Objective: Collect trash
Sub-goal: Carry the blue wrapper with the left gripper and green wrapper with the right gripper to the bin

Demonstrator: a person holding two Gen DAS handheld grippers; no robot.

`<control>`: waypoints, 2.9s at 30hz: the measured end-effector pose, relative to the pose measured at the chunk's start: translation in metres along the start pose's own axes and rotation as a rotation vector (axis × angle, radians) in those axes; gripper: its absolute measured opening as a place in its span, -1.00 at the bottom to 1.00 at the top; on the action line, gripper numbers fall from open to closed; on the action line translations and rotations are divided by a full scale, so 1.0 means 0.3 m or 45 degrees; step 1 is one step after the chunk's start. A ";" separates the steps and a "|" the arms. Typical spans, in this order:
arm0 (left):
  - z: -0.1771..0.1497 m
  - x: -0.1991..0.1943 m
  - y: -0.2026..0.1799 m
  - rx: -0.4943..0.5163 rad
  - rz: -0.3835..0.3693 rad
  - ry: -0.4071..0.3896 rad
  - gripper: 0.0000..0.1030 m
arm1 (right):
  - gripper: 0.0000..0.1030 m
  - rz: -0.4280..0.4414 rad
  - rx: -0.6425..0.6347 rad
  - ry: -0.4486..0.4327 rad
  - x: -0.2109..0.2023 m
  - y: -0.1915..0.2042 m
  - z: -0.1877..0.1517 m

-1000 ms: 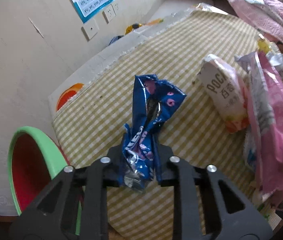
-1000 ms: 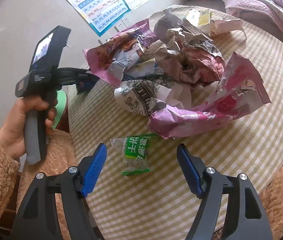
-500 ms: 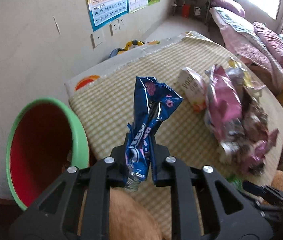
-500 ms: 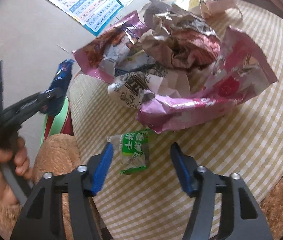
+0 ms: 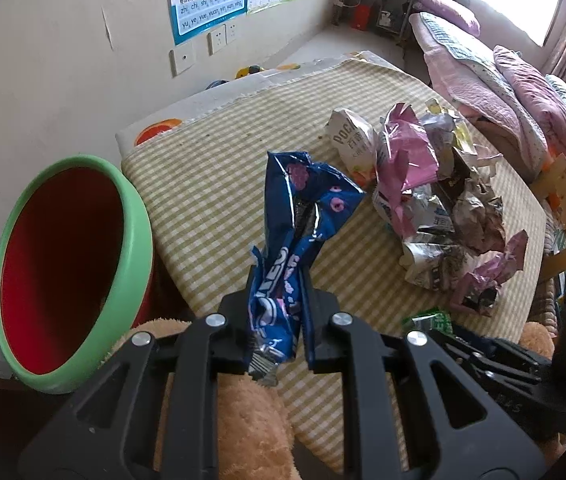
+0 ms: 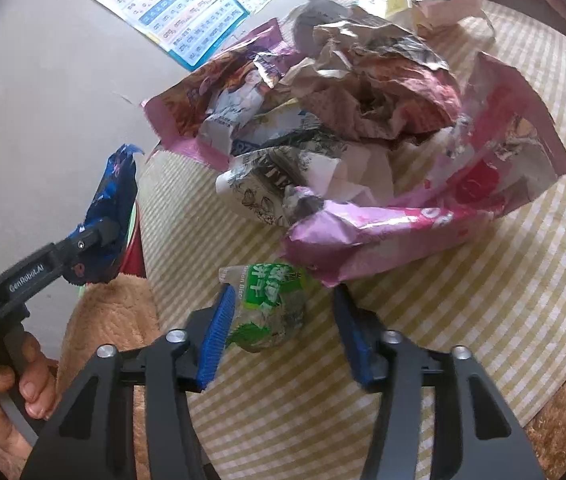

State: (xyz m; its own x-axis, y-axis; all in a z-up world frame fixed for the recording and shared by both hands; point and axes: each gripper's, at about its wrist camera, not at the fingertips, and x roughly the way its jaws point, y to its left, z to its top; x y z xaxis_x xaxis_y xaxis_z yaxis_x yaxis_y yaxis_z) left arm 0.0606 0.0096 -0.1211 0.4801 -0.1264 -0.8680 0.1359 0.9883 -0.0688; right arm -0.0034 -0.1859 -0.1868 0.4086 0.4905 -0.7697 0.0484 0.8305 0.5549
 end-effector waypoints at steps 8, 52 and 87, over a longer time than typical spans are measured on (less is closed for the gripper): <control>0.007 -0.062 0.030 -0.027 0.004 -0.053 -0.67 | -0.68 -0.041 -0.086 -0.104 -0.100 0.082 0.003; -0.007 -0.224 0.266 -0.103 0.117 -0.234 -0.67 | -0.67 -0.151 -0.467 -0.299 -0.236 0.507 0.066; -0.108 -0.183 0.690 -0.402 0.257 -0.177 -0.67 | -0.64 0.019 -0.762 -0.123 0.130 0.967 0.160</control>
State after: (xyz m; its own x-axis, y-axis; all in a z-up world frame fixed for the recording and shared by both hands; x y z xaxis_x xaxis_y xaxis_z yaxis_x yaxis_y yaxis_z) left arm 0.0343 0.2238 -0.1036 0.5854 0.0839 -0.8064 -0.2359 0.9692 -0.0704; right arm 0.0704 0.0615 -0.0407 0.4878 0.5001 -0.7155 -0.4674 0.8419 0.2697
